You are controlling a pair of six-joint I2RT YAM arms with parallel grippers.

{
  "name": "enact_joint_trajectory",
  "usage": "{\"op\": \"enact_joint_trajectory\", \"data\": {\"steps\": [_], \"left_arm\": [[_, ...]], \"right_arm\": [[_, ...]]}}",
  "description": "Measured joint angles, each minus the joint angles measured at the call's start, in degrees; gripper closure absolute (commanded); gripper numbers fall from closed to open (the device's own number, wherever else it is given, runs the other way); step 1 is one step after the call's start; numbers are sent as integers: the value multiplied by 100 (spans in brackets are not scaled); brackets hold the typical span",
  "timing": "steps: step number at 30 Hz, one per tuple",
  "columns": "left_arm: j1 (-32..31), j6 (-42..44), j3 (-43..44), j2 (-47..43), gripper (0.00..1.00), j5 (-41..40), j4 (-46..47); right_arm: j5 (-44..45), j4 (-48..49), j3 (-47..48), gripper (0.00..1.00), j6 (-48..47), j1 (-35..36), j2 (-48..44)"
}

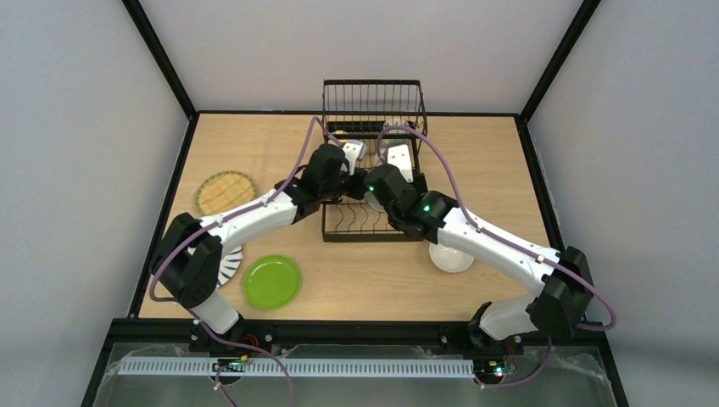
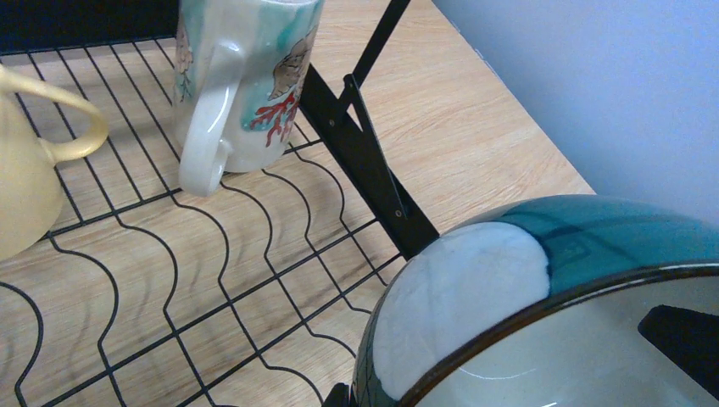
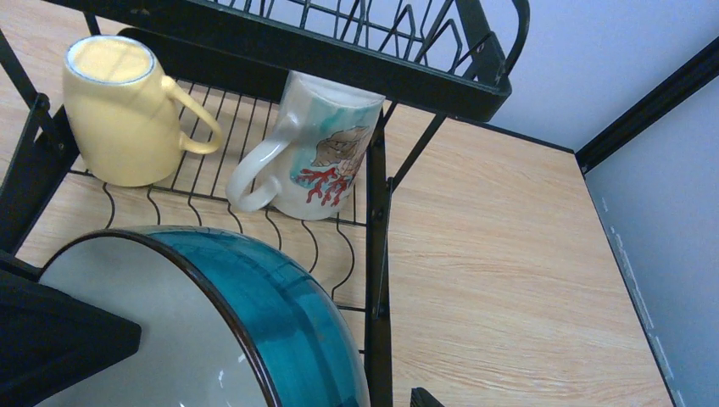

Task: Load the mixed dishes into the dish rack
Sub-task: Pass from the right arm to the left

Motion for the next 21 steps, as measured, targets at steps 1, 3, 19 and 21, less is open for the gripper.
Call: {"op": "enact_joint_trajectory", "data": {"steps": [1, 3, 19, 21], "left_arm": [[0, 22, 13, 0, 98, 31, 0], [0, 76, 26, 0, 98, 118, 2], [0, 317, 345, 291, 98, 1298, -203], [0, 315, 345, 319, 98, 1368, -221]], "right_arm": [[-2, -2, 0, 33, -4, 0, -20], [-11, -2, 2, 32, -7, 0, -55], [-501, 0, 203, 15, -4, 0, -382], [-560, -4, 219, 11, 9, 0, -409]]}}
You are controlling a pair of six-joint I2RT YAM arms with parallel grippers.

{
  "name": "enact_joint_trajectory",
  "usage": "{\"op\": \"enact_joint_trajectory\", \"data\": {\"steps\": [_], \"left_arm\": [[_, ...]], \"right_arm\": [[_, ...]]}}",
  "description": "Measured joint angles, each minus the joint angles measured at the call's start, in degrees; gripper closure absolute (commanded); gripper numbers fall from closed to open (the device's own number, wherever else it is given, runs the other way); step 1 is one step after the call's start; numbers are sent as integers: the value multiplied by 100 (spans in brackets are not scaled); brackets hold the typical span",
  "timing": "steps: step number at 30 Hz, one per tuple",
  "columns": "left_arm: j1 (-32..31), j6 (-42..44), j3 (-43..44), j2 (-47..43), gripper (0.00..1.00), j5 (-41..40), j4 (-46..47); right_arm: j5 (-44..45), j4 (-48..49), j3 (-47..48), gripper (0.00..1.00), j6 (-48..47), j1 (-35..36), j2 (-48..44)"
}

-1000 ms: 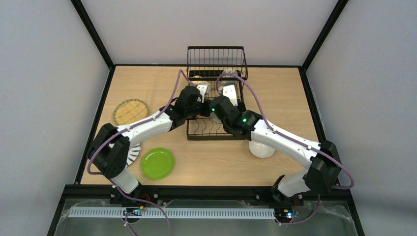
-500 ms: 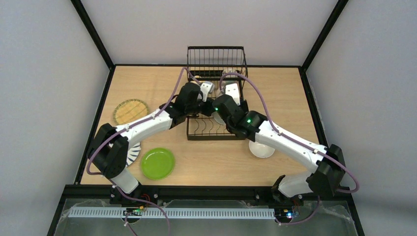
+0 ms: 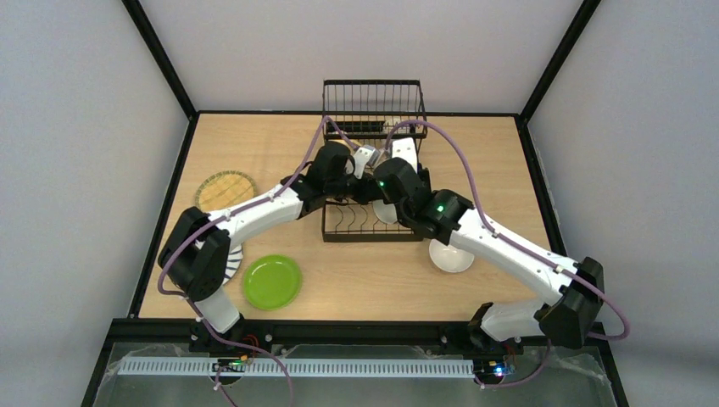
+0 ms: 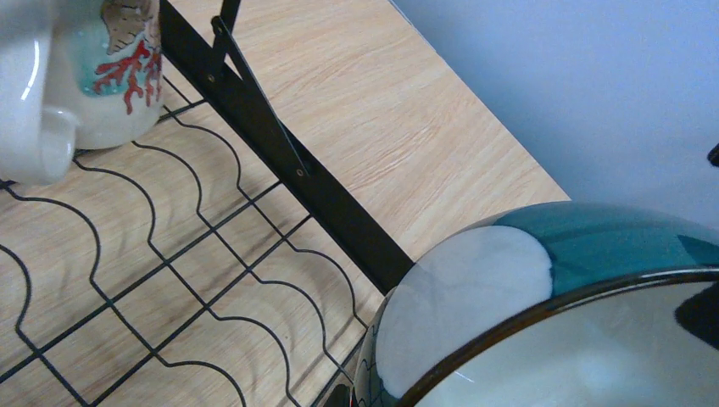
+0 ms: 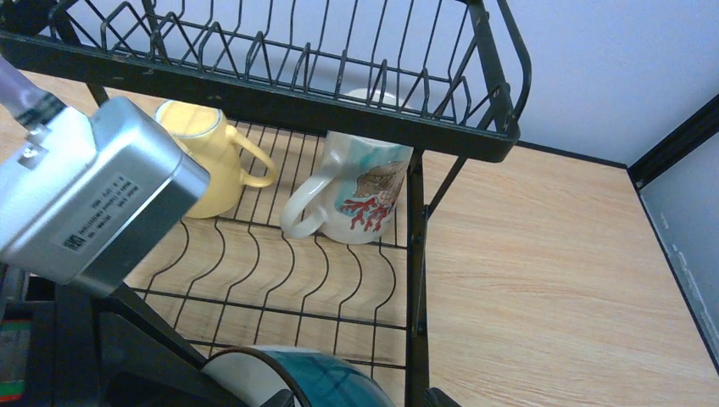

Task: Load the mixed dishes into the dish rack
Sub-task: Pass from the right arm to the left

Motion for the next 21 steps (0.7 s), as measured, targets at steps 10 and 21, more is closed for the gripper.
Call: {"op": "enact_joint_trajectory", "data": {"steps": [10, 21], "left_arm": [[203, -623, -201, 31, 98, 627, 629], [417, -1864, -745, 52, 98, 1204, 1937]], "right_arm": [[-188, -188, 52, 0, 345, 0, -415], [-623, -181, 13, 0, 728, -83, -916]]}}
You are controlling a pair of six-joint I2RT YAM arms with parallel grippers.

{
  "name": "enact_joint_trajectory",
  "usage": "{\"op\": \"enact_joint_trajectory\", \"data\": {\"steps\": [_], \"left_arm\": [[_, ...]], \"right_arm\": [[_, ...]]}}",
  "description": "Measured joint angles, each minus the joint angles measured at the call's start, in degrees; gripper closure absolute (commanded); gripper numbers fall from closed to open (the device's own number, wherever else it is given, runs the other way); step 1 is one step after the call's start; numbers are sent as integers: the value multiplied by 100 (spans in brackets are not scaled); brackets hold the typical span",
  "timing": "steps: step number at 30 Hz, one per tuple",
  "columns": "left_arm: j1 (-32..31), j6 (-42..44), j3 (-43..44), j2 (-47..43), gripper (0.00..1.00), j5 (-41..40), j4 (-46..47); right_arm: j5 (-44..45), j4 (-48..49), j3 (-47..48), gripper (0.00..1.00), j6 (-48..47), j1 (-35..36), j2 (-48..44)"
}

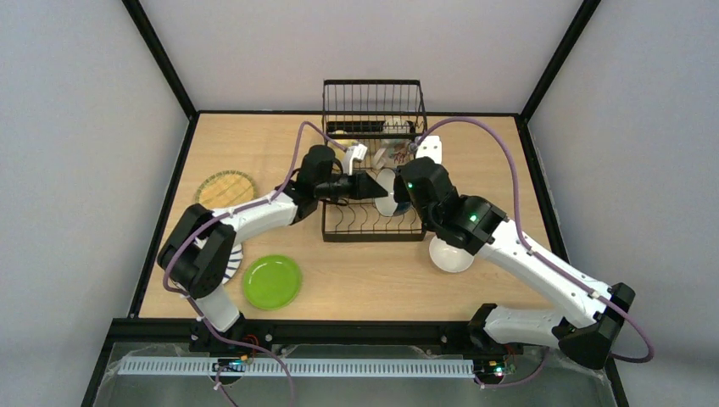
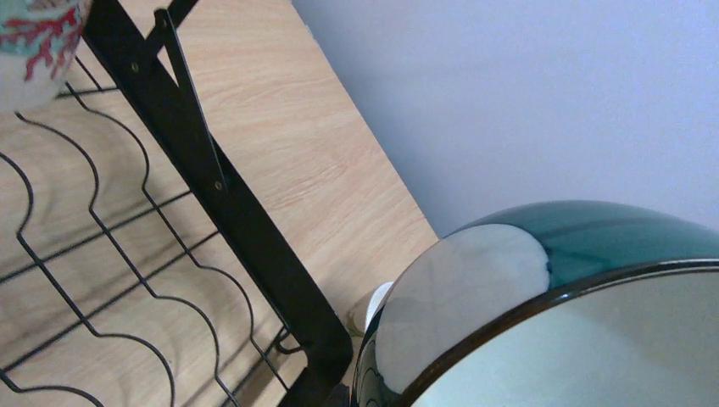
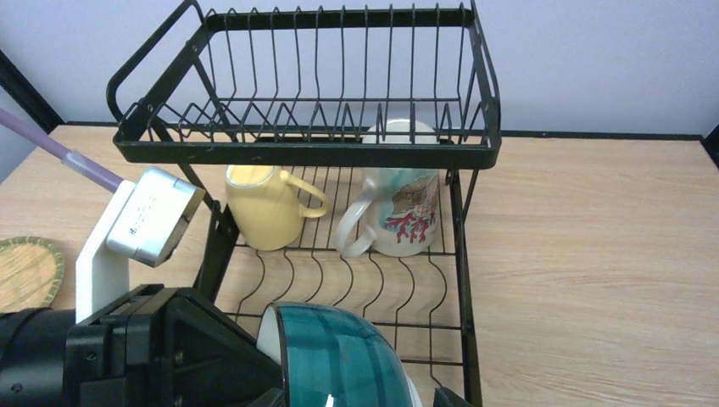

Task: Load the mixed dishes into the dish rack
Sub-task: Pass from the right arm to the left

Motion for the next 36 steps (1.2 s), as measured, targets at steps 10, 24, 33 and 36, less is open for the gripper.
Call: {"op": "enact_joint_trajectory", "data": {"steps": [10, 24, 33, 36], "left_arm": [[63, -811, -420, 59, 98, 286, 780], [103, -1309, -520, 68, 98, 387, 1386], [103, -1580, -575, 168, 98, 411, 1777], [98, -1770, -684, 212, 98, 400, 2048]], "right_arm": [[-179, 103, -157, 0, 227, -87, -52], [-555, 164, -286, 0, 461, -127, -149], [-608, 13, -122, 0, 564, -149, -114], [-612, -31, -118, 0, 656, -149, -114]]}}
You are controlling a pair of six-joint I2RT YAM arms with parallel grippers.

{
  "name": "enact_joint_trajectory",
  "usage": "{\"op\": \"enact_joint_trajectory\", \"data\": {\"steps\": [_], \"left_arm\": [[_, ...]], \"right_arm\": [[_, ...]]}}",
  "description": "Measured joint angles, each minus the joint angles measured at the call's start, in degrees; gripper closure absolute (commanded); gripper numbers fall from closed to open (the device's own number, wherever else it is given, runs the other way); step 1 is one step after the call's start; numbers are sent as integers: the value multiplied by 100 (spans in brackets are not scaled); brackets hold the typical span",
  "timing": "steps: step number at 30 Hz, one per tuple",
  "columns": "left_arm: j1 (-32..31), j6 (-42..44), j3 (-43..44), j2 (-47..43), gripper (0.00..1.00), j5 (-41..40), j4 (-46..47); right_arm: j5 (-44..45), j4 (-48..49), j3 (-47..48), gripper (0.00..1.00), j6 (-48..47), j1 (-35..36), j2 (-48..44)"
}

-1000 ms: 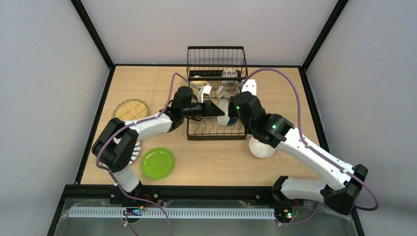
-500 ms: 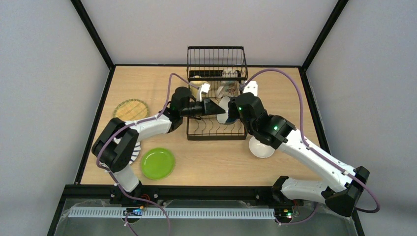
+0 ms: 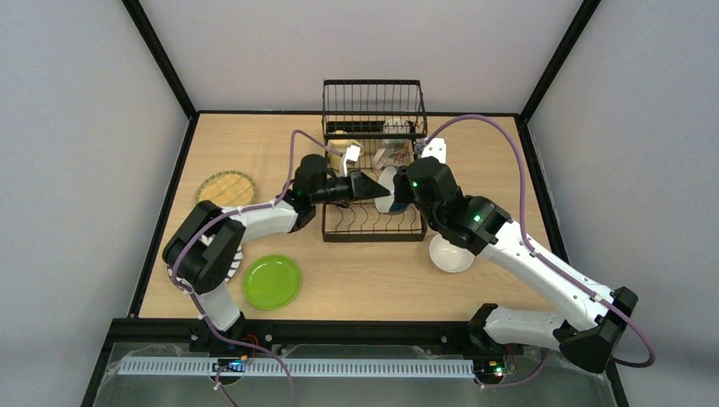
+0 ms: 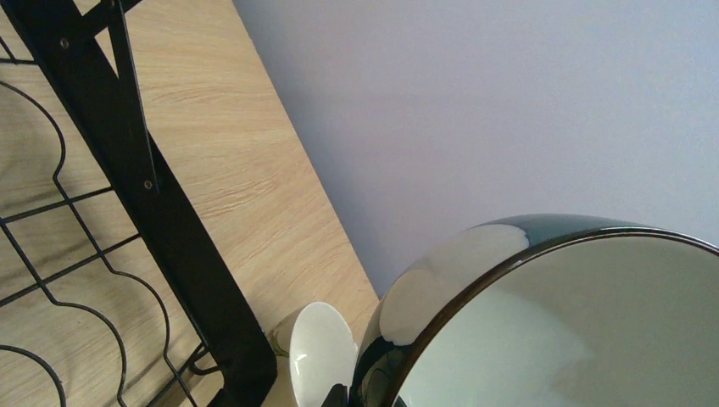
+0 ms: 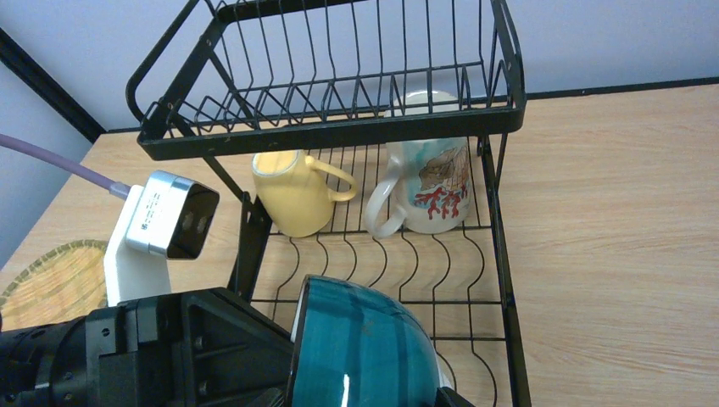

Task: Load the mixed dishes into the dish rack
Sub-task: Pass from the right arm to the left

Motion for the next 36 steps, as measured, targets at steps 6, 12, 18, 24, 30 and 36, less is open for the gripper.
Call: {"op": "enact_joint_trajectory", "data": {"steps": [6, 12, 18, 24, 30, 36], "left_arm": [[-22, -492, -184, 236, 98, -52, 595], [-22, -721, -214, 297, 98, -201, 741], [-22, -918, -214, 297, 98, -393, 793], [-15, -1176, -214, 297, 98, -632, 826], [2, -1176, -190, 293, 98, -798, 675], [-44, -122, 411, 229, 98, -1073, -807]], "right_arm": [[-37, -133, 0, 0, 162, 0, 17], [-33, -173, 20, 0, 190, 0, 66], [-55, -175, 122, 0, 127, 0, 98], [-129, -240, 293, 0, 4, 4, 122], [-109, -437, 542, 0, -111, 4, 271], [-22, -680, 557, 0, -144, 4, 544]]}}
